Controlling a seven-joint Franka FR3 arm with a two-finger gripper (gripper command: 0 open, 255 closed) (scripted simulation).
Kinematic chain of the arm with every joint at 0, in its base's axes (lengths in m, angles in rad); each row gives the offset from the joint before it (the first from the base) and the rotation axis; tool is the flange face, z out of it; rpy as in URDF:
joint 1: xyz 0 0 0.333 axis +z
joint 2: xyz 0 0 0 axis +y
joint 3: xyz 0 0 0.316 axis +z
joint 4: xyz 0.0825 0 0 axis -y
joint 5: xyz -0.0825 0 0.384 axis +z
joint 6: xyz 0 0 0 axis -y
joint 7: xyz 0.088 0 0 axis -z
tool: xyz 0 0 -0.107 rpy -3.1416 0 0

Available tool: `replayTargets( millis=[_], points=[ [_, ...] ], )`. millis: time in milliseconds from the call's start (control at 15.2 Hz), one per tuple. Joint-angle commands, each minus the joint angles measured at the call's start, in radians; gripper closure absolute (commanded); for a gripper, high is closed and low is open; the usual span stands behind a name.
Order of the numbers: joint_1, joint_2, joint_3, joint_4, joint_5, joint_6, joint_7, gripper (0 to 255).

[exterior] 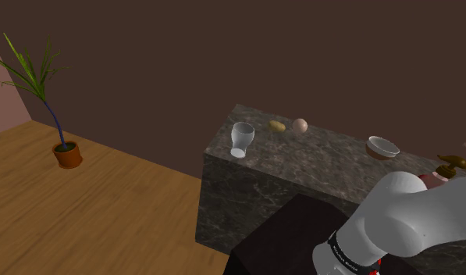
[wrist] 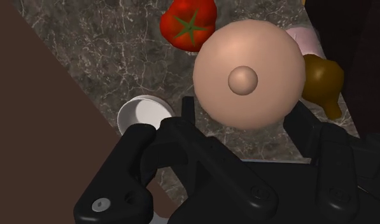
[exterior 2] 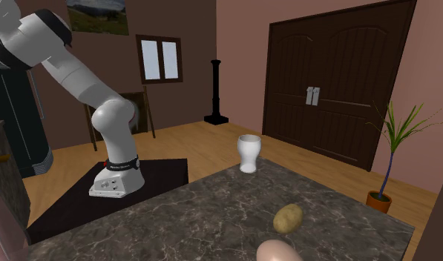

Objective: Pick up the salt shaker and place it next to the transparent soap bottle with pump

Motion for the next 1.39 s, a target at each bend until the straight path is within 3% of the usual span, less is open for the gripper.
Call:
replayTargets(
  millis=[0,594,1320],
  points=[
    [-0.026,-0.015,0.014,-0.048,-0.006,0.027,0.012,255],
    [-0.103,-0.075,0.038,-0.220,-0.038,0.129,0.054,255],
    [-0.159,-0.135,0.024,-0.389,-0.086,0.244,0.095,255]
  ],
)
